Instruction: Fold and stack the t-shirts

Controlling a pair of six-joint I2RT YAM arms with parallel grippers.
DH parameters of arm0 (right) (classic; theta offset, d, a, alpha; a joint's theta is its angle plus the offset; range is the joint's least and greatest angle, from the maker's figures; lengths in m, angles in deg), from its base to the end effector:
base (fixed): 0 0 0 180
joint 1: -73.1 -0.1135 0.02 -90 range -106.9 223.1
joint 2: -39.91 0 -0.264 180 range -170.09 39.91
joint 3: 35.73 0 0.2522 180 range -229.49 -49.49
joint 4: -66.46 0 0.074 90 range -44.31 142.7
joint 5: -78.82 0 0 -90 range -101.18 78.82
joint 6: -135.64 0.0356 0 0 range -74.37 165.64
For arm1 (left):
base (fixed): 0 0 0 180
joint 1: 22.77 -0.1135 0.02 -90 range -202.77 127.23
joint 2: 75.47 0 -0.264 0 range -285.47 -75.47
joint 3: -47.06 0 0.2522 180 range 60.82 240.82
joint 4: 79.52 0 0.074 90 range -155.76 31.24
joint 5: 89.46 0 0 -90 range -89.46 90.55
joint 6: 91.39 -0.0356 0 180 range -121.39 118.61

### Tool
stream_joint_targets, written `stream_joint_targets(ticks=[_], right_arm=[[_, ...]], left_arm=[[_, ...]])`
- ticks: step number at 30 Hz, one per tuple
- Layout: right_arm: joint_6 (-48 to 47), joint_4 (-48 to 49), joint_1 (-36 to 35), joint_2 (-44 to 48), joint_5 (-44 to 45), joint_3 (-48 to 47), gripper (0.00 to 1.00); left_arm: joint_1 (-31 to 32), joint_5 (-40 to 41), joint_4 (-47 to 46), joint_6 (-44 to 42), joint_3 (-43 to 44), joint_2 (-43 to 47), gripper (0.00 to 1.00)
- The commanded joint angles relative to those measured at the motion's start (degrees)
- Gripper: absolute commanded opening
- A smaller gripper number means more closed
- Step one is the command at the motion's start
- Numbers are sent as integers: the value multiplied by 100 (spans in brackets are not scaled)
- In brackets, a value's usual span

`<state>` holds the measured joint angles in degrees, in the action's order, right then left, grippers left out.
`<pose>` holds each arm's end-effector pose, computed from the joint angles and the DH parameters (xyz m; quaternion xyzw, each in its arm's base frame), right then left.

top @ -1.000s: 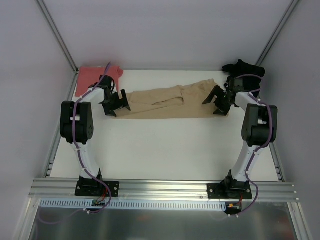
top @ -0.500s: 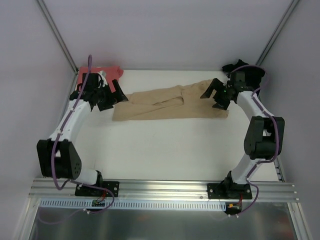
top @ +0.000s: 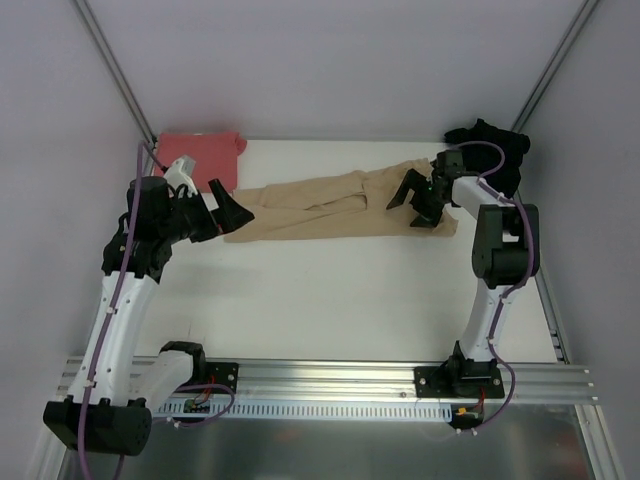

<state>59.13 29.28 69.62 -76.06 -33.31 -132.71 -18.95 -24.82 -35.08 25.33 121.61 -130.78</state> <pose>0.4320 0.0397 0.1799 0.0263 0.9402 0.2237 0.2553 0.2025 -0.0288 0.3685 -0.0482 0.8307 -0.3165 0.4555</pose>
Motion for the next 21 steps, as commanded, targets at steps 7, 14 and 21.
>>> stream_joint_targets(ticks=[7, 14, 21], right_arm=[[-31, -57, 15, -391, 200, -570, 100], [74, -224, -12, -1374, 34, -1775, 99], [153, -304, -29, -2376, -423, -3285, 100]], left_arm=[[40, -566, 404, 79, -15, 749, 99], [40, -698, 694, -17, -85, 1083, 99], [40, -803, 642, -88, -542, 1207, 99]])
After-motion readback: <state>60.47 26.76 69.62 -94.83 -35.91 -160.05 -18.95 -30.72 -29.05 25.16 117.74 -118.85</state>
